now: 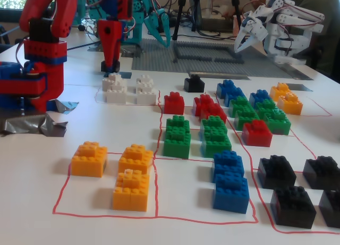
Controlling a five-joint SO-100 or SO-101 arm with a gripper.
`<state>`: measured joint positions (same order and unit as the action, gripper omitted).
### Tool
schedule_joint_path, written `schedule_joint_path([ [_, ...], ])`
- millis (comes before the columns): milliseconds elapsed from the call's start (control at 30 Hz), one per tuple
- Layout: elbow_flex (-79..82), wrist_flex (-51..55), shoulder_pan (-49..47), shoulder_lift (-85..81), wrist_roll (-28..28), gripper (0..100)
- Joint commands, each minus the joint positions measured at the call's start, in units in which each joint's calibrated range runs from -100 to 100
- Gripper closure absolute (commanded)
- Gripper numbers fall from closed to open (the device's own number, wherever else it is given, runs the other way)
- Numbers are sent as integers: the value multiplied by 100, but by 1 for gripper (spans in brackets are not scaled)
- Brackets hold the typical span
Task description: Grab the block and put it in the grey marker
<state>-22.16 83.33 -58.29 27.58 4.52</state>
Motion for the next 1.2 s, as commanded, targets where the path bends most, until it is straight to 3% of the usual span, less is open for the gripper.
schedule_joint_path([
  [0,-490,3,39,-266,63,100],
  [67,-500,3,39,-266,20,98],
  [133,-518,117,68,-266,-186,84],
  [300,-609,295,107,-266,-357,71],
  [467,-1108,742,98,-291,-459,67],
  [667,-1480,1220,88,-893,-440,68],
  [1167,-936,1212,1275,-2692,-274,90],
])
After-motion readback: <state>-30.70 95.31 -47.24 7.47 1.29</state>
